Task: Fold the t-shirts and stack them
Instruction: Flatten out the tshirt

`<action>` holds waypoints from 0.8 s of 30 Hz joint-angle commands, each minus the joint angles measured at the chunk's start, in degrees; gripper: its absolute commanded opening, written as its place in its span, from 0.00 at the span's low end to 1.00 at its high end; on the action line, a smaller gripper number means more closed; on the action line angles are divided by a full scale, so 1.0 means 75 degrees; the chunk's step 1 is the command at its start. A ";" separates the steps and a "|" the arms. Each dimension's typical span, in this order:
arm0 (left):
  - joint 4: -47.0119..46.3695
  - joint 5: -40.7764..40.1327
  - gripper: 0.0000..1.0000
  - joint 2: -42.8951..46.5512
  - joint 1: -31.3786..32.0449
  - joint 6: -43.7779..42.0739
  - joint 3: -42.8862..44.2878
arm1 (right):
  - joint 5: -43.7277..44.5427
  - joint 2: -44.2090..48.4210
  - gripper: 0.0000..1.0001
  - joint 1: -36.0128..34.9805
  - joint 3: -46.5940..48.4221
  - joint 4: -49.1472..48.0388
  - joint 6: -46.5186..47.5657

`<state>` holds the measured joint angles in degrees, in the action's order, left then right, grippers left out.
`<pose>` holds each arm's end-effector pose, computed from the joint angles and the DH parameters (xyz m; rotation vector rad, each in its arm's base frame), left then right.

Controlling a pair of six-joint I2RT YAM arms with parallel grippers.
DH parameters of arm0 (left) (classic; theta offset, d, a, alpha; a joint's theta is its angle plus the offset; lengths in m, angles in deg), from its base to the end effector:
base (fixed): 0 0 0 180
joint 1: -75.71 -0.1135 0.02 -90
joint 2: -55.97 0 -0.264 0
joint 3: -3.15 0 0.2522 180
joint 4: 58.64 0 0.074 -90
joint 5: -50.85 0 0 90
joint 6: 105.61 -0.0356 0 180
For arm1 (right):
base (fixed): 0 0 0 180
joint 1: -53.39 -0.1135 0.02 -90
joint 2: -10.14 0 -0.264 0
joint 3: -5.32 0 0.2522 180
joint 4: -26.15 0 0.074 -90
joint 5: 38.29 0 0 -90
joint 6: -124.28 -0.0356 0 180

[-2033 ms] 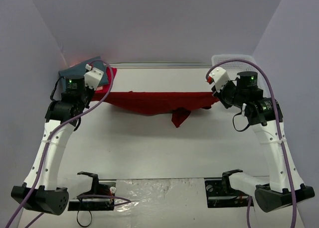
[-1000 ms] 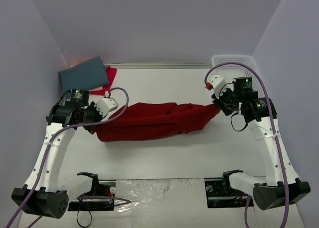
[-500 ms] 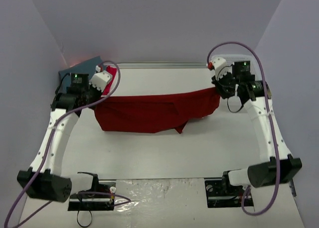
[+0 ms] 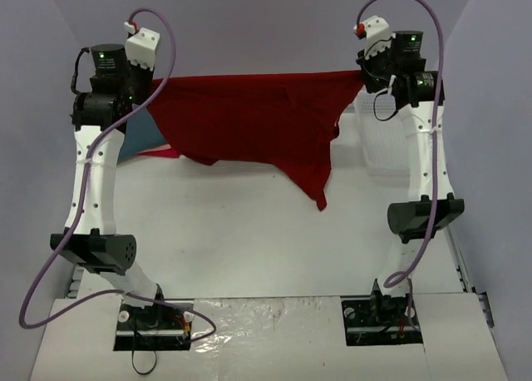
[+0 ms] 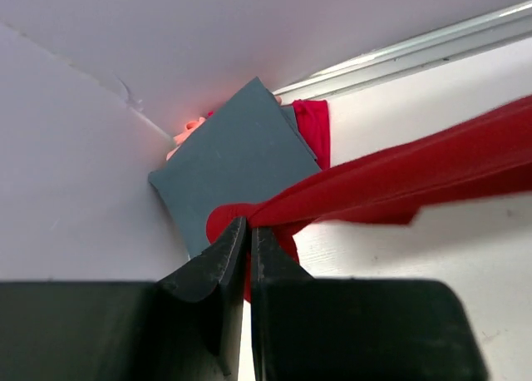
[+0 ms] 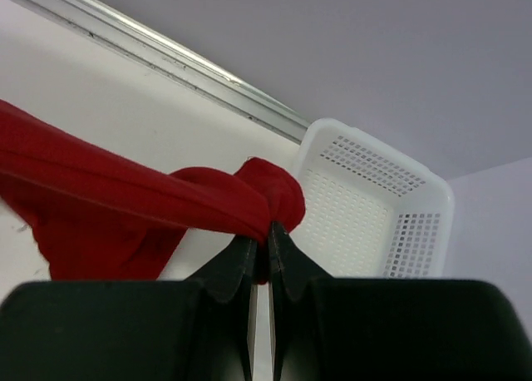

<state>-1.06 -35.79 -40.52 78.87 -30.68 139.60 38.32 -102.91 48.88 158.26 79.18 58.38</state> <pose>0.3469 -0.0212 0.5046 0.3373 1.8482 0.0878 0.4207 0.0415 0.4935 -0.6025 1.6897 -0.0345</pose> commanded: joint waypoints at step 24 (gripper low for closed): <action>0.0628 -0.0682 0.02 0.4992 -0.0199 -0.0030 -0.1945 | 0.0660 0.6392 0.00 0.0450 -0.3756 -0.0219 -0.0096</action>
<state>4.44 -33.54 4.05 78.59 -29.93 124.96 35.04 -47.09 51.11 129.97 81.15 56.85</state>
